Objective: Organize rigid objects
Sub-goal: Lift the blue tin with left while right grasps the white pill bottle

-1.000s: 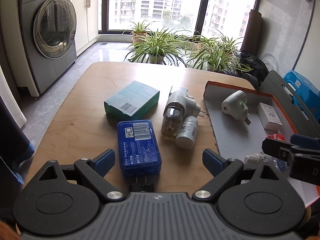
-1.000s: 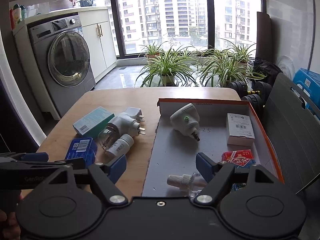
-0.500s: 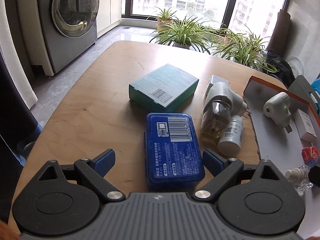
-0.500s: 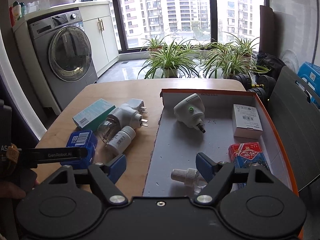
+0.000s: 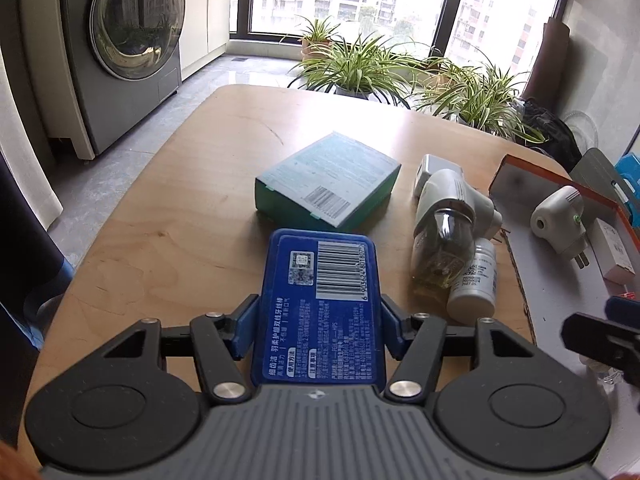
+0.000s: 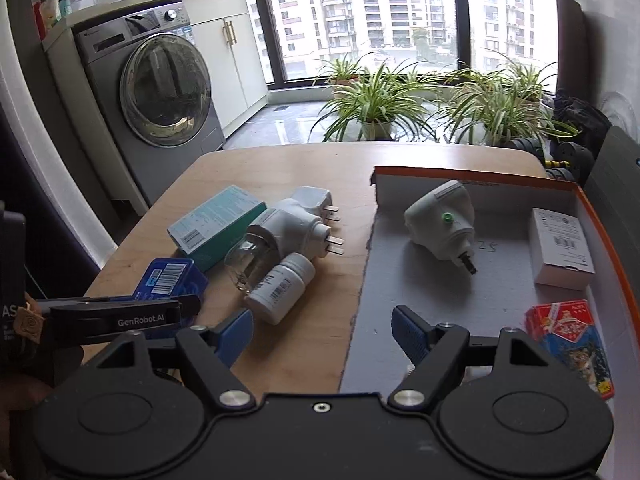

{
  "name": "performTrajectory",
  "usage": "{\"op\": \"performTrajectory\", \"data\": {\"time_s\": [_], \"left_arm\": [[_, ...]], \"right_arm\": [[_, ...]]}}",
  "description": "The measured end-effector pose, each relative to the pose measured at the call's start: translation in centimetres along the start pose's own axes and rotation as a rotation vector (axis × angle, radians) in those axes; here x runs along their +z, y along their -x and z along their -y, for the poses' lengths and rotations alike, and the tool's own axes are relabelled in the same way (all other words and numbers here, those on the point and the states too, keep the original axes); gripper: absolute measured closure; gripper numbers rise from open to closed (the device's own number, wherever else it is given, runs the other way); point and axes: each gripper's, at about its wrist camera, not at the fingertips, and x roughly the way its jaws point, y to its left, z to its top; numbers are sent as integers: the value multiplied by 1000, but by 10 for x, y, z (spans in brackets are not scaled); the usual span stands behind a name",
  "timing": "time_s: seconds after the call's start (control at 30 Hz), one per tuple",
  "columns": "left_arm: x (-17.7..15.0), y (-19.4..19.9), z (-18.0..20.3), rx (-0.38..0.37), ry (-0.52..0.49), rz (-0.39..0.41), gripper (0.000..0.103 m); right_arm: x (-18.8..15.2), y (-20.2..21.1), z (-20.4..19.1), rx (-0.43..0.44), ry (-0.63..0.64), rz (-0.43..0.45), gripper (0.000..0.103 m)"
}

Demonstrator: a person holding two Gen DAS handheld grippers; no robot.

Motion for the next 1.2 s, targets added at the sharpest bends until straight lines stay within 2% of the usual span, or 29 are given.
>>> {"op": "performTrajectory", "data": {"time_s": [0.2,0.37,0.47,0.53,0.6,0.7,0.83,0.9,0.97,1.03,1.17,1.2], "left_arm": [[3,19,-15,-1,6,31,41],[5,20,-20,-14,16,36,41],[7,17,-21,-18,26,32,41],[8,14,-20,-20,29,31,41],[8,15,-21,-22,30,33,41],[8,16,-19,-27,28,34,41],[7,17,-17,-39,28,34,41],[6,18,-17,-42,27,34,41],[5,20,-15,-47,23,36,41],[4,20,-13,-53,19,36,41],[2,23,-11,-53,12,41,41],[2,24,-11,-53,12,42,41]], "right_arm": [[14,-43,-19,-8,61,-65,13],[21,-68,-26,-21,81,-97,15],[22,-73,-22,-21,71,-106,25],[20,-75,-20,-15,67,-116,46],[17,-73,-18,-28,71,-109,56],[12,-64,-14,-42,59,-88,61],[5,-50,-12,-34,79,-89,62],[0,-45,-13,-6,89,-115,62],[-4,-44,-17,-21,118,-134,60],[-5,-47,-20,-57,146,-132,33],[2,-59,-19,-44,115,-128,37],[2,-60,-18,-49,107,-129,47]]}}
